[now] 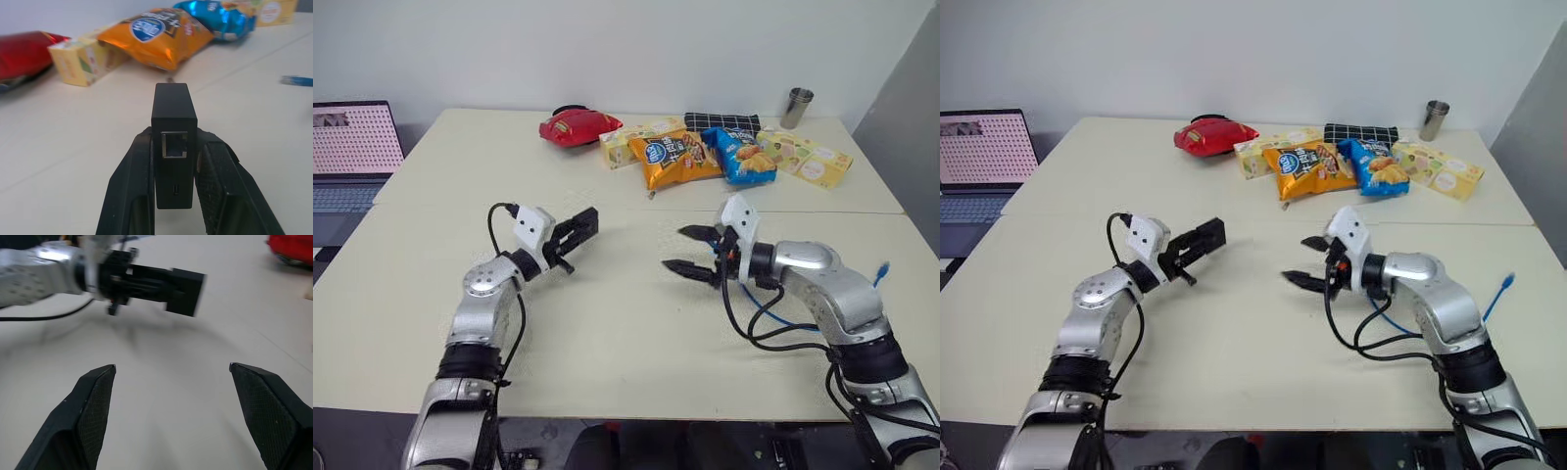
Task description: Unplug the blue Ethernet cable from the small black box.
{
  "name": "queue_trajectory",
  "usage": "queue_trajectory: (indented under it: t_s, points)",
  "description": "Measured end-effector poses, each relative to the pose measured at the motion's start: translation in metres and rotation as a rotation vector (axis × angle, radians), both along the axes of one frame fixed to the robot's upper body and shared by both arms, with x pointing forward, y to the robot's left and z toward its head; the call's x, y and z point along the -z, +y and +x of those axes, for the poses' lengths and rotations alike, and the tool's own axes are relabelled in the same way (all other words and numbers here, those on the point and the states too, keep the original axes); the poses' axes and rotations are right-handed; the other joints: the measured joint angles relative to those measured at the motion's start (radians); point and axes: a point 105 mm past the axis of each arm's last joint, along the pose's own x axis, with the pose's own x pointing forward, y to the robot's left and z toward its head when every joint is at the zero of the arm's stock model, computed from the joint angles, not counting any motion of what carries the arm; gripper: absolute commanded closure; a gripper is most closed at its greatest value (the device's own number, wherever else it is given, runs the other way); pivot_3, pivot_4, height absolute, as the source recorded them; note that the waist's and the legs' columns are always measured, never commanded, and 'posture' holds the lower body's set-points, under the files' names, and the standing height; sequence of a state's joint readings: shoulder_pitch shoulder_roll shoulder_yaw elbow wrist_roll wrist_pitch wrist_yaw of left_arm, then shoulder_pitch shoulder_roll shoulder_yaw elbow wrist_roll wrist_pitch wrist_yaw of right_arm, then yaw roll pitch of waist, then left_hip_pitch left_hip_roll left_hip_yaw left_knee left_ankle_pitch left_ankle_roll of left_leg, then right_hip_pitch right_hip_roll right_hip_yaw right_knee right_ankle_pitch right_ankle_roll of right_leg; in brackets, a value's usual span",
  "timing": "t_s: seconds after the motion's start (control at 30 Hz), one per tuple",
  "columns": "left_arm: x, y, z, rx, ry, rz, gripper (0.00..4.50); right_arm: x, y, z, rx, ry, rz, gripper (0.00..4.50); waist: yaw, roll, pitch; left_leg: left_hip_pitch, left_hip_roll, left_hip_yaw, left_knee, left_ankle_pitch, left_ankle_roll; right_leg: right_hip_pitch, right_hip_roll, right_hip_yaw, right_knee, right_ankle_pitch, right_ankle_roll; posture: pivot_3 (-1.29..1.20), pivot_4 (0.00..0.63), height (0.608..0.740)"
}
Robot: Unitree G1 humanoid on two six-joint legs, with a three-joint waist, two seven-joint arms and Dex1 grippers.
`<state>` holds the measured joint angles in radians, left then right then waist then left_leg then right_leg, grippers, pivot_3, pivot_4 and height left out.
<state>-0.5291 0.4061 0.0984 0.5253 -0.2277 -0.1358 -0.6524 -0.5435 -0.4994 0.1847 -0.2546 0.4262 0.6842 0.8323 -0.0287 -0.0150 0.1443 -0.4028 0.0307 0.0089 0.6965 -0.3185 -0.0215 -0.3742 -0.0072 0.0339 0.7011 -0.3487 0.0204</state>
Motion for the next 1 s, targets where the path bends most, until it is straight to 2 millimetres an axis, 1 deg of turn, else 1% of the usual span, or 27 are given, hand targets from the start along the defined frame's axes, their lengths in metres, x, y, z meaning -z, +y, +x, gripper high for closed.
queue_trajectory:
  t_s: [0.1, 0.17, 0.27, 0.33, 0.43, 0.5, 0.63, 0.73, 0.8, 0.93, 0.97, 1.0]
  points:
    - [0.011, 0.011, 0.005, -0.086, 0.005, -0.035, 3.72, 0.002, 0.000, -0.001, 0.006, 0.019, -0.008, 0.58, 0.000, 0.000, 0.000, 0.000, 0.000, 0.000, 0.000, 0.000, 0.000, 0.000, 0.000, 0.000, 0.000, 0.000, 0.000, 0.00, 0.150, 0.740]
    - [0.018, 0.015, 0.006, -0.119, 0.017, -0.049, 3.02, 0.003, 0.000, 0.000, 0.010, 0.025, -0.015, 0.53, 0.000, 0.000, 0.000, 0.000, 0.000, 0.000, 0.000, 0.000, 0.000, 0.000, -0.001, 0.000, 0.000, 0.000, 0.000, 0.00, 0.150, 0.740]
    - [0.031, 0.015, 0.006, -0.137, 0.062, -0.079, 2.50, 0.006, 0.001, 0.000, 0.018, 0.030, -0.027, 0.53, -0.001, 0.000, 0.000, 0.000, -0.001, 0.000, 0.000, 0.000, 0.000, 0.000, -0.001, -0.001, 0.000, 0.000, 0.000, 0.00, 0.150, 0.740]
    - [0.034, 0.015, 0.005, -0.131, 0.070, -0.086, 2.07, 0.006, 0.001, 0.001, 0.026, 0.030, -0.028, 0.53, -0.001, 0.000, 0.000, 0.000, -0.001, 0.000, 0.000, 0.000, 0.000, 0.000, -0.001, -0.001, 0.001, 0.000, 0.000, 0.00, 0.150, 0.740]
    - [0.039, 0.019, 0.000, -0.137, 0.093, -0.096, 1.56, 0.006, 0.002, 0.002, 0.035, 0.029, -0.026, 0.53, -0.001, 0.000, 0.000, 0.000, 0.000, 0.000, 0.000, 0.000, 0.000, 0.000, -0.001, -0.001, 0.001, 0.000, 0.000, 0.00, 0.150, 0.740]
    - [0.044, 0.025, -0.008, -0.149, 0.120, -0.090, 1.11, 0.006, 0.002, 0.002, 0.046, 0.028, -0.026, 0.53, -0.004, 0.000, 0.000, 0.000, 0.000, 0.000, 0.000, 0.000, 0.000, -0.001, -0.001, -0.001, 0.001, 0.000, 0.000, 0.00, 0.150, 0.740]
    - [0.042, 0.045, -0.025, -0.197, 0.165, -0.038, 1.11, 0.009, -0.001, 0.003, 0.078, 0.036, -0.024, 0.53, -0.004, 0.000, 0.000, 0.000, 0.000, -0.002, -0.001, 0.000, 0.000, -0.002, -0.001, -0.001, 0.003, 0.000, 0.000, 0.00, 0.150, 0.740]
    - [0.035, 0.058, -0.045, -0.196, 0.239, 0.057, 1.11, 0.012, -0.012, 0.004, 0.147, 0.047, -0.008, 0.53, -0.004, 0.000, 0.000, 0.000, -0.001, -0.003, -0.001, 0.000, 0.000, -0.001, -0.001, -0.001, 0.003, 0.000, 0.000, 0.00, 0.150, 0.740]
    - [0.026, 0.065, -0.055, -0.195, 0.257, 0.131, 1.11, 0.016, -0.025, 0.005, 0.198, 0.063, -0.008, 0.53, 0.001, 0.000, 0.000, 0.000, -0.001, -0.003, -0.001, 0.000, 0.000, 0.001, -0.002, -0.001, 0.001, 0.000, 0.000, 0.00, 0.150, 0.740]
    - [0.002, 0.066, -0.066, -0.112, 0.262, 0.180, 1.11, 0.019, -0.050, 0.002, 0.252, 0.084, -0.018, 0.53, 0.002, 0.000, 0.000, 0.001, -0.002, -0.003, -0.001, 0.000, 0.000, 0.002, -0.002, -0.001, -0.001, 0.000, 0.000, 0.00, 0.150, 0.740]
    - [-0.006, 0.064, -0.074, -0.032, 0.285, 0.223, 1.11, 0.023, -0.064, -0.004, 0.252, 0.103, -0.058, 0.53, 0.003, -0.001, 0.001, 0.000, -0.002, -0.003, -0.001, 0.000, 0.000, 0.001, -0.002, -0.002, -0.001, 0.000, 0.000, 0.00, 0.150, 0.740]
    - [-0.015, 0.068, -0.078, -0.004, 0.290, 0.254, 1.11, 0.025, -0.078, -0.006, 0.277, 0.116, -0.085, 0.53, 0.002, 0.000, 0.001, 0.001, -0.002, -0.003, -0.002, 0.000, 0.000, 0.002, -0.002, -0.002, -0.001, 0.000, 0.000, 0.00, 0.150, 0.740]
